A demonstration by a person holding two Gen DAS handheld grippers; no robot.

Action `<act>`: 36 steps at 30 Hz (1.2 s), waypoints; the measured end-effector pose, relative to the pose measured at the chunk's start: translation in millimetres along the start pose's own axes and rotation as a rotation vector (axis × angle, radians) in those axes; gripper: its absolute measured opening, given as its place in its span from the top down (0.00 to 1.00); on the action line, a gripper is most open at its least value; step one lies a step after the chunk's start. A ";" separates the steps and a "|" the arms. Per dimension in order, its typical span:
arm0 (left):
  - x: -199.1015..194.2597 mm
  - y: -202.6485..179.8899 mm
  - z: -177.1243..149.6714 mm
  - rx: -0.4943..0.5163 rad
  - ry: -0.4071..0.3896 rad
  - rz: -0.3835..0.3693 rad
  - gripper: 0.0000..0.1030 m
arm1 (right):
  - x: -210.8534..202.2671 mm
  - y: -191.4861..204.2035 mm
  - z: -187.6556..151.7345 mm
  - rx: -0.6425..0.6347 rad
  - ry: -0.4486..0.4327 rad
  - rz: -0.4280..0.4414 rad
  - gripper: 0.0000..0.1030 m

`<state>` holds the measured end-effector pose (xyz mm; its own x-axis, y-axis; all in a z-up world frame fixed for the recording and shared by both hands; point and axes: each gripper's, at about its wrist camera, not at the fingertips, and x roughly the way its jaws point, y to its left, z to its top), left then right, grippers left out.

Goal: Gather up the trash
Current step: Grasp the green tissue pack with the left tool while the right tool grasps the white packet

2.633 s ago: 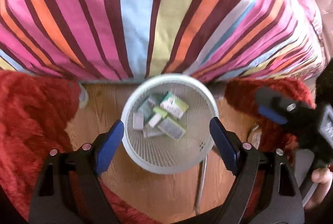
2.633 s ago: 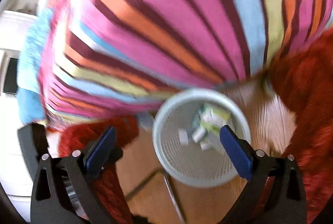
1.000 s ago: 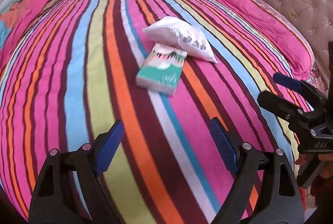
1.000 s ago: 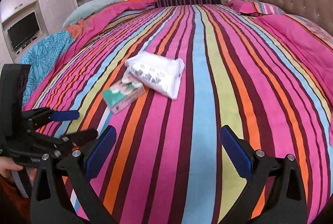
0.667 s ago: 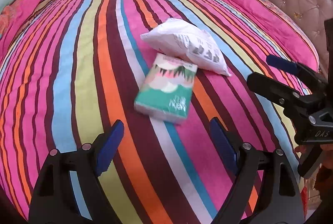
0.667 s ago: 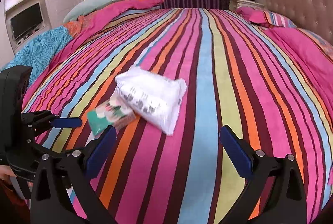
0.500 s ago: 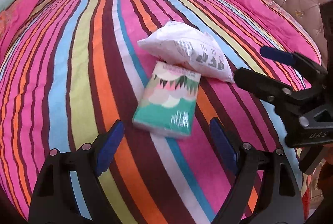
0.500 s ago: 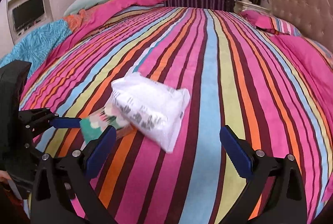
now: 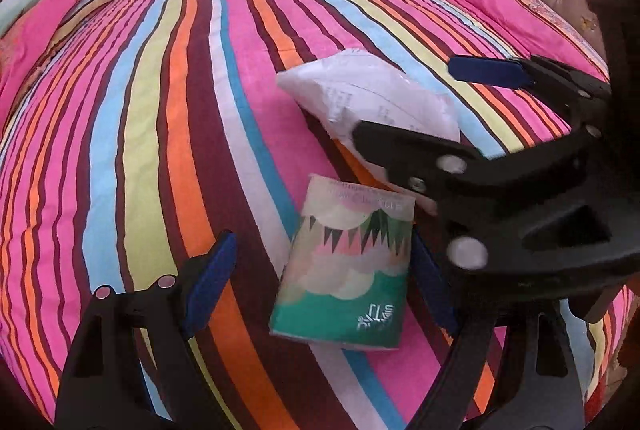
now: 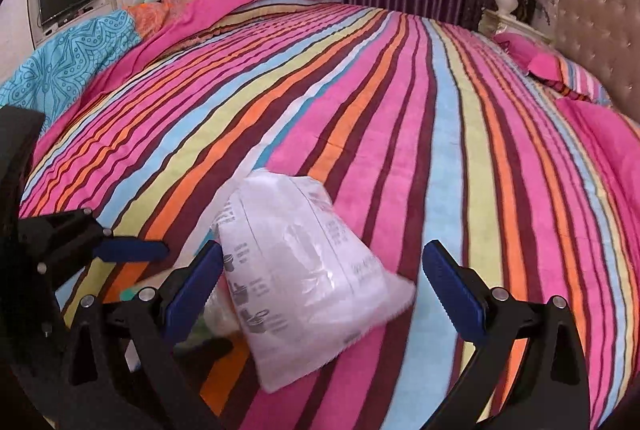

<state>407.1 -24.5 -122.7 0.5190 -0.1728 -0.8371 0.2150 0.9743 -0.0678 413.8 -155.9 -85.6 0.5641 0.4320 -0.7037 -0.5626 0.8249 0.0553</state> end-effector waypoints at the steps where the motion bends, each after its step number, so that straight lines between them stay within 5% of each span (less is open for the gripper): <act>1: -0.1 0.2 0.2 -0.001 -0.005 0.000 0.20 | 2.9 0.2 1.4 -0.004 0.005 0.001 0.08; 4: 0.7 0.6 0.2 0.000 -0.016 0.006 0.23 | 13.5 1.6 3.8 -0.014 0.027 0.004 0.08; 9: -1.1 3.7 -3.2 0.029 -0.040 0.061 0.46 | 28.9 -1.9 0.8 0.043 0.119 -0.018 0.09; 13: -2.1 3.0 -5.4 0.078 -0.055 0.086 0.52 | 22.3 -11.8 -11.2 0.135 0.137 -0.085 0.51; 14: -2.9 3.7 -5.4 0.066 -0.055 0.085 0.52 | 16.8 -15.4 -14.2 0.169 0.135 -0.099 0.53; 24: -34.2 13.3 -31.4 -0.062 -0.052 0.035 0.52 | -42.7 -24.9 -49.9 0.340 0.118 -0.085 0.55; 36: -96.1 11.8 -95.6 -0.112 -0.049 0.036 0.52 | -105.5 15.7 -91.5 0.349 0.102 -0.120 0.55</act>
<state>280.7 17.5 -94.9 0.5653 -0.1420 -0.8126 0.1030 0.9895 -0.1013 290.1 -221.9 -75.3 0.5410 0.3006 -0.7855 -0.2462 0.9496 0.1939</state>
